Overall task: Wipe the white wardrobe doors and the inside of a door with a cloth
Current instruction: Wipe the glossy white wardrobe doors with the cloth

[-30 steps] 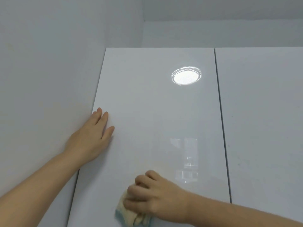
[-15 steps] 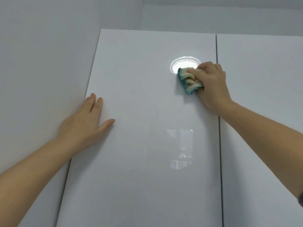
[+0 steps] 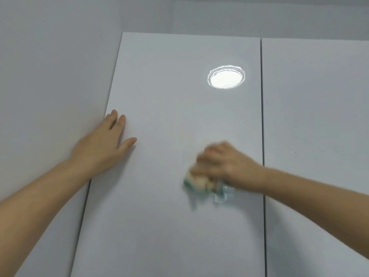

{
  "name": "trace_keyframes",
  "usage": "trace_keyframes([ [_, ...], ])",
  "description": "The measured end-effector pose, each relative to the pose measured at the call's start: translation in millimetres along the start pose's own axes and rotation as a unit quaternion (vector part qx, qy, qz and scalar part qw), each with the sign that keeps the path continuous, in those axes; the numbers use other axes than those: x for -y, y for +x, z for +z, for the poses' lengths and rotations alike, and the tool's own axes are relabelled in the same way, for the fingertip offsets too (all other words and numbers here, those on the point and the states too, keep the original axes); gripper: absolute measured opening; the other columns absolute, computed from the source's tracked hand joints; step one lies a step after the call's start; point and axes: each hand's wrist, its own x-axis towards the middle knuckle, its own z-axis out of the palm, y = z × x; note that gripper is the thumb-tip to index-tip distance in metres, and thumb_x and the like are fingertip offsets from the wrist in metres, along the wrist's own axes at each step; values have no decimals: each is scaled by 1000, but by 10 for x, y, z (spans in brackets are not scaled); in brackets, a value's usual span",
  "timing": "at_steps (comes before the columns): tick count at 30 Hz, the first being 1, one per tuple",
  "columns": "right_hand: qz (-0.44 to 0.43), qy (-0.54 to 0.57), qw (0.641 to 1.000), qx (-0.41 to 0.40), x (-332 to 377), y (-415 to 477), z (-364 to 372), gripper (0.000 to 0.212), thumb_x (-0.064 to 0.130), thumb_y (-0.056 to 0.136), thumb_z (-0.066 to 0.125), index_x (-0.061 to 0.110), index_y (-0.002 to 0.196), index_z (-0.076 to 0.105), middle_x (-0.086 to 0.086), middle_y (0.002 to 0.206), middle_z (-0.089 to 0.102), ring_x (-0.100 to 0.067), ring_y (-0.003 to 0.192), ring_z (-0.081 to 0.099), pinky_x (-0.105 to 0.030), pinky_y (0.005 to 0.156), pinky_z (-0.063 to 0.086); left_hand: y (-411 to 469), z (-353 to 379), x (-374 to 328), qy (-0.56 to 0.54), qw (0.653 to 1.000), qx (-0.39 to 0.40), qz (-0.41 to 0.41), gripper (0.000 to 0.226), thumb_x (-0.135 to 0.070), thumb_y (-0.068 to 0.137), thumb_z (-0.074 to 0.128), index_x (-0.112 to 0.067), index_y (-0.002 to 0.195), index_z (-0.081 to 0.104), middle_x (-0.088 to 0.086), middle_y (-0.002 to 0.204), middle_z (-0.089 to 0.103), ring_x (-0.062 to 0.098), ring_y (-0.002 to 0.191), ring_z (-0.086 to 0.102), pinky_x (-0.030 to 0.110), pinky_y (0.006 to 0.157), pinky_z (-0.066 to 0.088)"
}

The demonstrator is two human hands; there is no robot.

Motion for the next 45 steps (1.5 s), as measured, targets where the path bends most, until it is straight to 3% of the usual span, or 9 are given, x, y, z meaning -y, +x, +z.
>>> trace_keyframes([
  [3, 179, -47, 977, -107, -532, 631, 35, 26, 15, 85, 64, 24, 108, 72, -9, 105, 62, -35, 94, 55, -42, 76, 42, 2, 1, 10, -16, 1000, 1, 7, 71, -52, 99, 32, -20, 157, 8, -7, 164, -5, 8, 150, 1, 36, 118, 21],
  [8, 404, -63, 894, -182, -629, 1450, 179, 19, 16, 83, 59, 25, 94, 72, -3, 103, 55, -31, 97, 47, -36, 75, 29, 21, 25, 23, -49, 999, -1, 9, 64, -43, 102, 33, -19, 157, 11, -6, 164, -4, 8, 150, 0, 31, 119, 14],
  [18, 62, 28, 996, -65, 1161, 860, 762, 16, 13, 92, 56, 21, 97, 69, -1, 98, 61, -27, 87, 54, -38, 70, 40, 27, -33, 18, -82, 996, 20, 9, 63, -45, 102, 29, -15, 156, 16, 0, 165, 2, 11, 151, 3, 33, 120, 12],
  [21, -16, 17, 1000, -7, 1038, 673, 647, 18, 14, 95, 55, 24, 100, 69, 0, 99, 62, -26, 86, 56, -37, 69, 41, 6, 0, 14, -61, 998, 22, 2, 70, -53, 99, 30, -17, 156, 11, -4, 164, -3, 9, 150, 0, 35, 121, 15],
  [27, 253, -70, 956, -132, -448, 542, -7, 28, 16, 83, 61, 23, 108, 72, -10, 103, 62, -37, 92, 56, -39, 75, 37, -54, 30, -5, -24, 1000, 16, -5, 73, -54, 98, 33, -21, 157, 5, -8, 164, -9, 8, 150, -3, 36, 118, 21],
  [30, 320, -53, 936, -138, -365, 498, 27, 33, 13, 80, 68, 22, 111, 71, -11, 107, 60, -38, 99, 52, -38, 79, 30, -110, 70, -57, -25, 1000, 11, -11, 73, -54, 98, 34, -21, 157, 5, -8, 164, -9, 8, 150, -5, 38, 117, 24],
  [40, -37, 62, 996, 50, 1429, -537, 369, 22, 15, 99, 52, 24, 113, 65, 1, 108, 62, -24, 97, 56, -35, 80, 42, -725, 337, -393, 29, 993, 36, 110, 76, -62, 93, 33, -33, 156, 4, 0, 163, -15, 21, 150, -13, 42, 123, 9],
  [42, -26, 46, 998, 35, 1140, -478, 309, 23, 13, 96, 54, 24, 111, 68, -2, 109, 63, -25, 98, 57, -35, 79, 41, -810, 379, -406, 54, 989, 30, 135, 76, -65, 91, 32, -34, 156, 8, 2, 164, -14, 24, 150, -14, 49, 121, 11],
  [45, 187, -3, 980, -68, 459, -299, 134, 33, 10, 81, 67, 23, 112, 71, -8, 112, 63, -30, 103, 51, -39, 81, 37, -866, 408, -402, 80, 983, 5, 165, 77, -67, 87, 36, -33, 154, 19, 6, 164, -6, 30, 151, -9, 60, 116, 18],
])
